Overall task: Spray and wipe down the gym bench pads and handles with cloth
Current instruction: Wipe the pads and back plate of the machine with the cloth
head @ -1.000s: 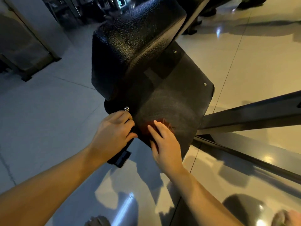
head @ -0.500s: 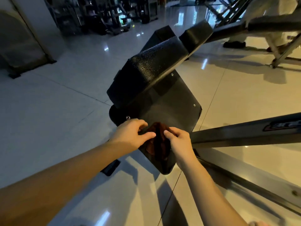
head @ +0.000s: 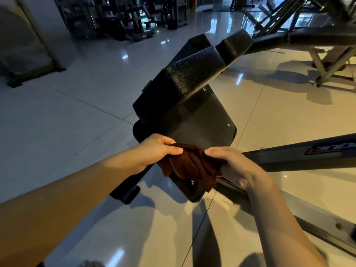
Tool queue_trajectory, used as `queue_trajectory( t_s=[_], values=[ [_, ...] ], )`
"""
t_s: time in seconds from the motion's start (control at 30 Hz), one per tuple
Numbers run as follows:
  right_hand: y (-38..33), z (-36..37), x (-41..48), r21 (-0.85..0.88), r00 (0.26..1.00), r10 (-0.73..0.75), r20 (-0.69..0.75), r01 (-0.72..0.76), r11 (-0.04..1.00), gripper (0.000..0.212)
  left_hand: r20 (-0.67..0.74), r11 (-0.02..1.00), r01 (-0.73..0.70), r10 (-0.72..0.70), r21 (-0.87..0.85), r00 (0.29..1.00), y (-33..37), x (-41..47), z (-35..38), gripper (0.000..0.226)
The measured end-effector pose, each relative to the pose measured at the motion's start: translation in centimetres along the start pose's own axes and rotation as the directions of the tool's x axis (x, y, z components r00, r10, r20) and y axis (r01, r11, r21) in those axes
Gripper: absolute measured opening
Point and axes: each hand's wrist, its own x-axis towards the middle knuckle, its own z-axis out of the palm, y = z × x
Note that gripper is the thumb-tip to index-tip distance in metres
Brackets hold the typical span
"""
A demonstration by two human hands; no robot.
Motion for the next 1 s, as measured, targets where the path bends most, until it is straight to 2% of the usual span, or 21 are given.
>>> queue_trajectory(
  t_s=[0.07,0.13,0.23,0.3,0.33,0.4,0.47,0.53,0.6,0.67,0.77,0.87,0.93,1.0],
  values=[
    [0.1,0.7,0.3,-0.100,0.998,0.013,0.057,-0.007,0.995,0.031,-0.020,0.999,0.035,-0.035,0.003,0.999,0.0,0.2,0.0,0.019],
    [0.4,1.2,0.8,-0.169,0.998,0.017,0.057,-0.007,0.986,0.026,-0.050,0.999,0.046,-0.045,0.022,0.998,-0.1,0.5,-0.1,0.017],
    [0.9,0.5,1.6,-0.104,1.000,0.025,-0.009,-0.026,0.994,0.018,-0.118,0.998,0.023,-0.015,0.064,0.993,-0.6,1.2,0.2,0.012],
    [1.3,-0.6,2.1,-0.041,0.997,0.049,-0.058,-0.052,0.998,0.023,-0.160,0.996,0.007,0.008,0.094,0.987,-1.2,1.7,0.5,0.009],
    [1.4,-1.3,2.2,-0.023,0.994,0.052,-0.099,-0.054,0.998,0.027,-0.181,0.991,-0.006,0.030,0.131,0.983,-1.6,1.9,0.6,0.011],
    [1.4,-2.4,2.5,-0.019,0.970,0.027,-0.242,-0.033,0.999,0.031,-0.218,0.949,-0.041,0.114,0.312,0.969,-2.1,2.3,0.4,0.013],
    [1.1,-3.2,3.1,-0.109,0.914,-0.040,-0.403,-0.005,0.994,0.033,-0.224,0.857,-0.055,0.195,0.512,0.955,-2.5,2.3,0.2,0.014],
    [1.4,-3.5,4.5,-0.323,0.821,-0.161,-0.548,-0.030,0.946,0.032,-0.193,0.747,-0.066,0.255,0.662,0.947,-3.0,2.0,0.0,0.014],
    [2.6,-3.2,6.5,-0.484,0.725,-0.279,-0.630,-0.086,0.871,0.023,-0.125,0.577,-0.164,0.428,0.800,0.895,-3.7,1.8,0.0,0.013],
    [4.5,-2.1,8.7,-0.539,0.699,-0.322,-0.639,-0.109,0.835,0.020,-0.018,0.385,-0.235,0.552,0.892,0.834,-4.4,1.9,-0.3,0.018],
    [7.6,1.0,11.2,-0.574,0.771,-0.307,-0.559,-0.092,0.814,0.026,0.043,0.257,-0.174,0.446,0.951,0.894,-5.4,2.1,-0.7,0.050],
    [8.5,2.6,11.7,-0.503,0.704,-0.333,-0.627,-0.039,0.864,0.033,0.081,0.147,-0.138,0.340,0.980,0.937,-5.6,1.9,-1.5,0.077],
    [9.1,2.0,11.8,-0.418,0.642,-0.322,-0.696,0.003,0.908,0.034,0.113,0.072,-0.145,0.335,0.987,0.935,-5.8,1.9,-1.8,0.079],
    [9.4,1.1,12.3,-0.372,0.609,-0.285,-0.740,-0.018,0.928,0.044,0.128,0.056,-0.159,0.368,0.986,0.921,-6.0,2.0,-1.8,0.071]
  ],
)
